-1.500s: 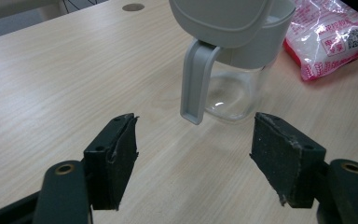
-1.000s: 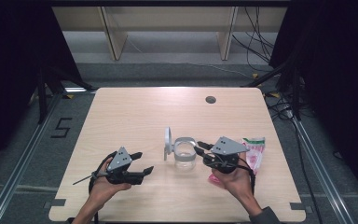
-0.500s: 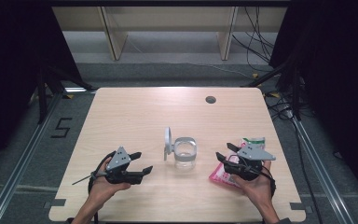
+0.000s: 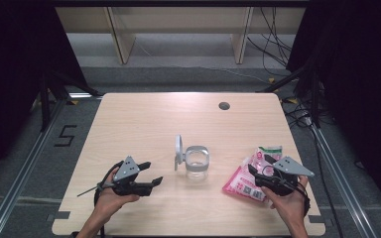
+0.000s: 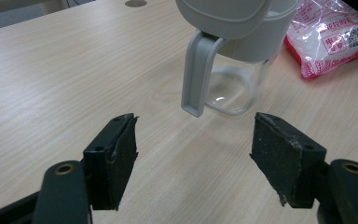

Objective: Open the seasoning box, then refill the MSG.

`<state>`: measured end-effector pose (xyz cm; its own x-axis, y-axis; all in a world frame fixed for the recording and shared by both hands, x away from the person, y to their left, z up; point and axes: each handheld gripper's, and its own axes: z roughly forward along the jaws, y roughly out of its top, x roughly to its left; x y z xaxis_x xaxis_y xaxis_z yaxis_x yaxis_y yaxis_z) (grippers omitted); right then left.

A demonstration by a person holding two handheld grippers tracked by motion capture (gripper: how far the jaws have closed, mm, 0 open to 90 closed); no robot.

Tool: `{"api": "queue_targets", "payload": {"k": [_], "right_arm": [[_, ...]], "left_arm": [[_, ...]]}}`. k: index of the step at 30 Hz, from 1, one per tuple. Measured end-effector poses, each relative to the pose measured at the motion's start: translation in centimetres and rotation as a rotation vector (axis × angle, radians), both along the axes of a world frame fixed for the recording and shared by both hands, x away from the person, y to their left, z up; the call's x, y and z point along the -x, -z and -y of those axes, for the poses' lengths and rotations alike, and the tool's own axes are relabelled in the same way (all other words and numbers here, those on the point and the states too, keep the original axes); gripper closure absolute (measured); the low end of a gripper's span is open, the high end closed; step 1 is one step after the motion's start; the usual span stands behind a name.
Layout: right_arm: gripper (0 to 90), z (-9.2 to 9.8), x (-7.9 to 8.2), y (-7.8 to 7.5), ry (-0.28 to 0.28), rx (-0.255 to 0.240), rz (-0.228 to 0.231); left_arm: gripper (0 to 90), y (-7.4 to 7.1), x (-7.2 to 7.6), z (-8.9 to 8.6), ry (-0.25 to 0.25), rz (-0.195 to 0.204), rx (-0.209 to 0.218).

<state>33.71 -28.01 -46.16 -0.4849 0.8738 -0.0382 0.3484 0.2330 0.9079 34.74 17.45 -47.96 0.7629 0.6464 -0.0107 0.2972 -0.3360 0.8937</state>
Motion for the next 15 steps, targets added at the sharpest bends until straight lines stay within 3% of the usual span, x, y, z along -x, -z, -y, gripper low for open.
{"api": "queue_targets", "payload": {"k": [2,3,6,7,8,9,10,15], "right_arm": [[30.1,0.2,0.0,0.1,0.011,-0.017,-0.006],[29.2,0.6,0.2,0.2,0.042,-0.03,-0.019],[29.2,1.1,0.2,0.2,0.057,-0.027,-0.02],[29.2,1.2,0.6,0.2,0.085,-0.044,-0.042],[29.2,1.2,0.6,0.2,0.085,-0.044,-0.042],[29.1,1.5,0.5,0.3,0.079,-0.03,-0.032],[29.1,1.7,0.8,0.3,0.1,-0.037,-0.053],[29.0,2.4,1.0,0.4,0.119,-0.011,-0.036]], "left_arm": [[30.3,0.0,0.1,0.1,-0.014,-0.014,0.002],[30.3,0.1,0.0,0.1,-0.002,-0.006,-0.004],[30.3,0.1,0.0,0.1,-0.002,-0.005,-0.005],[30.3,0.2,0.1,0.1,-0.003,-0.004,-0.004],[30.3,0.2,0.3,0.3,-0.015,-0.024,0.011],[30.2,0.1,0.3,0.2,-0.009,-0.017,-0.001],[30.2,0.0,0.3,0.2,0.0,-0.005,0.002],[30.2,0.2,0.5,0.3,-0.011,-0.014,0.004]]}}
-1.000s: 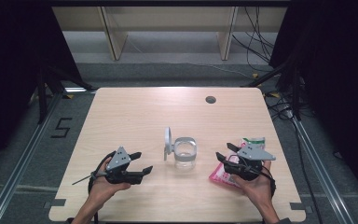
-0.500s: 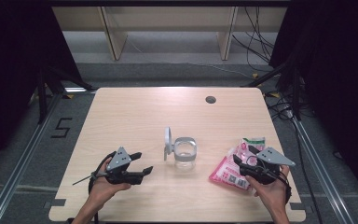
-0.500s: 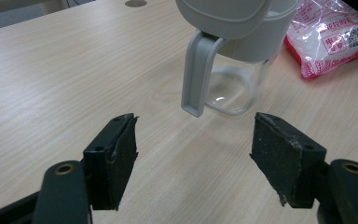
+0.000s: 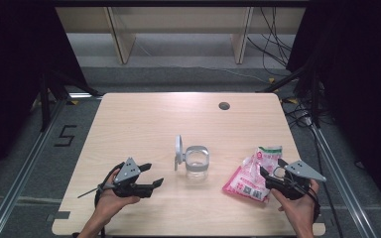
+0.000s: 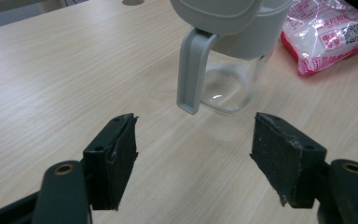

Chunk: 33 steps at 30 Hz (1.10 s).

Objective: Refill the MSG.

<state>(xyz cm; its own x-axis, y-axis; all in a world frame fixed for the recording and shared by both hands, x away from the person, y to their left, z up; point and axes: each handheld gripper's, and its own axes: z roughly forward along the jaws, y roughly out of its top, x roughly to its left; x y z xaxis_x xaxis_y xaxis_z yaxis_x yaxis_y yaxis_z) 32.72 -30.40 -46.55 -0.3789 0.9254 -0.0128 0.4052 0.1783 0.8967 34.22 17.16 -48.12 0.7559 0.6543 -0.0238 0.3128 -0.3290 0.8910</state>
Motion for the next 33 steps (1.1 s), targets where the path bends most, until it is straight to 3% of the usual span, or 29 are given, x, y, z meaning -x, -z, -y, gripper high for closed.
{"api": "queue_targets", "payload": {"k": [3,4,5,9,11,12,13,15,25,27,28,29,32,33], "right_arm": [[28.9,0.5,0.2,0.1,-0.005,0.023,0.014],[28.5,0.7,0.4,0.1,0.012,0.004,-0.012],[27.7,0.9,0.3,0.2,0.026,0.006,-0.008],[26.7,1.5,0.2,0.8,0.052,-0.003,-0.038],[26.7,1.7,0.0,0.9,0.05,0.002,-0.032],[26.7,1.7,-0.1,1.1,0.049,-0.016,-0.051],[25.3,1.8,-0.3,1.3,0.046,-0.01,-0.057],[24.2,1.5,-0.4,1.4,0.07,-0.03,-0.086],[22.8,1.9,-1.3,2.3,0.066,-0.056,-0.119],[24.0,1.5,-1.3,2.3,0.072,-0.078,-0.154],[24.3,1.7,-1.5,2.4,0.049,-0.044,-0.136],[25.0,1.4,-1.5,2.5,0.06,-0.058,-0.152],[25.8,1.6,-2.0,2.7,0.036,-0.02,-0.132],[26.2,1.5,-2.1,2.8,0.039,-0.03,-0.149]], "left_arm": [[30.2,0.1,0.0,0.1,0.021,0.011,-0.018],[30.2,0.1,-0.1,0.1,0.02,0.01,-0.02],[30.2,0.2,0.0,0.2,0.007,-0.005,-0.008],[30.2,0.2,-0.2,0.1,0.014,0.006,-0.018],[30.2,0.2,-0.2,0.1,0.017,0.008,-0.025],[30.2,0.3,0.0,0.3,0.001,-0.014,-0.004],[30.2,0.4,-0.2,0.3,0.026,0.003,-0.024],[30.2,0.5,0.0,0.5,0.016,-0.009,-0.018],[30.3,0.5,0.0,0.5,0.007,-0.016,-0.01],[30.2,0.7,0.0,0.6,0.011,-0.021,-0.011],[30.2,0.7,0.0,0.6,0.01,-0.021,-0.011],[30.2,0.7,0.0,0.6,0.011,-0.02,-0.012],[30.2,0.7,0.0,0.6,0.012,-0.019,-0.013],[30.2,0.7,0.0,0.6,0.012,-0.018,-0.013]]}}
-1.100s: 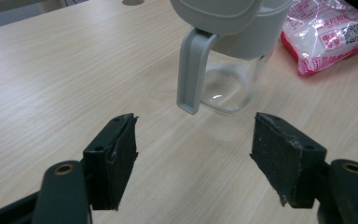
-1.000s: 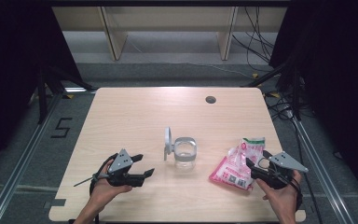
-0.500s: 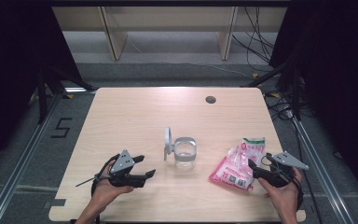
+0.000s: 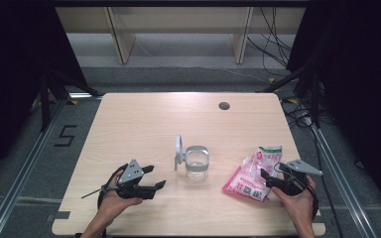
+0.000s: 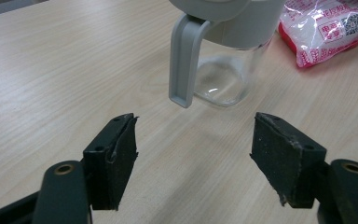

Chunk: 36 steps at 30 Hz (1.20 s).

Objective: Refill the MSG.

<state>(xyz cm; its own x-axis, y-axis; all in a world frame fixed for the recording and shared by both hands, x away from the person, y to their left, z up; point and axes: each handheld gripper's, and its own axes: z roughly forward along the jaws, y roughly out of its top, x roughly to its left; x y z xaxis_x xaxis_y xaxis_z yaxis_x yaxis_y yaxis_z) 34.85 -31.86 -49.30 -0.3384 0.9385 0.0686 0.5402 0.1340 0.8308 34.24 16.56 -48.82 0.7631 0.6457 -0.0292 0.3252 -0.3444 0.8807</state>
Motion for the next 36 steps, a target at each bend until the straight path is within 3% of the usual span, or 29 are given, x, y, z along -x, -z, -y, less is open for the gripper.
{"api": "queue_targets", "payload": {"k": [3,4,5,6,11,12,13,16,19,20,23,24,29,30,31,32,33,36], "right_arm": [[28.4,0.1,-0.3,0.2,-0.026,-0.008,-0.021],[28.5,0.1,-0.4,0.2,-0.024,-0.002,-0.005],[29.1,-0.2,-0.3,0.1,-0.001,-0.032,-0.038],[29.8,0.0,-0.5,0.3,-0.025,-0.015,-0.014],[32.2,-0.2,-0.8,0.4,-0.026,-0.001,-0.016],[33.7,-0.4,-0.7,0.4,-0.015,-0.031,-0.037],[33.7,-0.4,-0.7,0.4,-0.015,-0.031,-0.037],[36.4,0.0,-1.1,0.5,-0.048,-0.005,-0.037],[37.5,0.0,-1.3,0.6,-0.039,-0.006,-0.024],[38.4,0.0,-1.4,0.6,-0.035,-0.016,-0.035],[39.2,0.0,-1.6,0.7,-0.025,-0.009,-0.031],[39.7,-0.1,-1.5,0.6,-0.025,-0.016,-0.054],[42.2,0.1,-1.9,0.8,-0.034,-0.021,-0.035],[43.1,0.1,-2.0,0.8,-0.025,-0.026,-0.044],[43.7,-0.2,-1.6,0.6,0.003,-0.062,-0.1],[43.9,-0.3,-1.8,0.6,-0.001,-0.059,-0.083],[44.0,0.0,-2.2,0.7,-0.012,-0.01,-0.051],[44.8,-0.3,-2.2,0.7,0.019,-0.031,-0.078]], "left_arm": [[30.3,0.0,-0.1,0.0,0.012,0.014,-0.01],[30.2,0.0,-0.1,0.0,0.012,0.011,-0.012],[30.2,0.1,-0.1,0.0,0.009,0.01,-0.013],[30.3,0.1,0.0,0.1,0.007,-0.001,-0.003],[30.3,0.1,0.0,0.2,0.001,-0.002,0.002],[30.3,0.1,-0.1,0.1,0.016,0.015,-0.013],[30.3,0.1,-0.1,0.1,0.013,0.012,-0.01],[30.3,0.1,0.0,0.2,-0.001,0.0,-0.001],[30.3,0.1,0.0,0.2,0.001,-0.005,0.004],[30.3,0.1,-0.1,0.1,0.015,0.015,-0.012],[30.3,0.1,0.0,0.2,0.002,-0.004,0.002],[30.3,0.1,0.0,0.2,0.003,-0.003,0.002],[30.4,0.2,0.0,0.2,0.002,-0.006,0.002],[30.3,0.2,0.0,0.2,0.004,-0.004,0.001],[30.3,0.1,-0.1,0.2,0.016,0.012,-0.012],[30.3,0.1,-0.1,0.2,0.016,0.012,-0.012],[30.4,0.2,-0.1,0.2,0.013,0.009,-0.02],[30.4,0.3,-0.1,0.3,0.019,0.004,-0.01]]}}
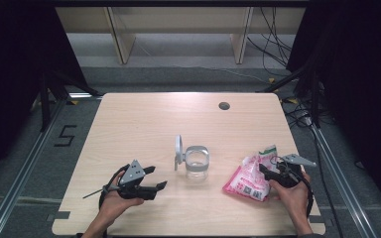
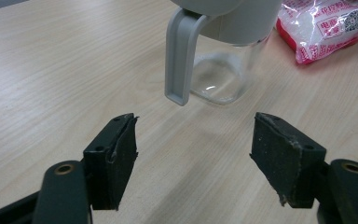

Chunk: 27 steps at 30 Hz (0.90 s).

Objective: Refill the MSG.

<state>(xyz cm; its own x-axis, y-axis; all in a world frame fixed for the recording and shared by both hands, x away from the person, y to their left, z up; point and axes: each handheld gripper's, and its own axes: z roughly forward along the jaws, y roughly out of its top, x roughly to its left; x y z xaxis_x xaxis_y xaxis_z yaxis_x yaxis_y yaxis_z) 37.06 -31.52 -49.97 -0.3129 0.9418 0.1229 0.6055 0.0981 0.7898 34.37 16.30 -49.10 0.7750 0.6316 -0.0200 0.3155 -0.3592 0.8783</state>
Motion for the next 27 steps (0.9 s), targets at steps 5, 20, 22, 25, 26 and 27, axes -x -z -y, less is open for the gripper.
{"api": "queue_targets", "payload": {"k": [5,20,22,25,26,27], "right_arm": [[46.5,0.14,-0.43,-0.03,-0.019,0.038,0.011],[64.9,-0.27,-0.3,-0.04,-0.001,0.013,-0.028],[66.2,-0.25,-0.29,-0.05,-0.004,0.012,-0.028],[73.2,0.17,-0.42,0.02,-0.047,0.023,-0.003],[73.2,0.17,-0.42,0.02,-0.047,0.023,-0.003],[75.4,0.13,-0.35,0.0,-0.049,0.014,-0.009]], "left_arm": [[30.4,0.06,0.12,0.08,-0.013,-0.019,0.012],[30.4,-0.07,0.04,-0.09,-0.005,0.004,-0.01],[30.4,-0.02,0.11,0.0,-0.011,-0.006,0.003],[30.3,-0.02,0.15,0.0,-0.017,-0.009,0.0],[30.4,-0.02,0.15,0.0,-0.017,-0.009,0.0],[30.4,-0.06,0.08,-0.03,-0.005,0.003,-0.002]]}}
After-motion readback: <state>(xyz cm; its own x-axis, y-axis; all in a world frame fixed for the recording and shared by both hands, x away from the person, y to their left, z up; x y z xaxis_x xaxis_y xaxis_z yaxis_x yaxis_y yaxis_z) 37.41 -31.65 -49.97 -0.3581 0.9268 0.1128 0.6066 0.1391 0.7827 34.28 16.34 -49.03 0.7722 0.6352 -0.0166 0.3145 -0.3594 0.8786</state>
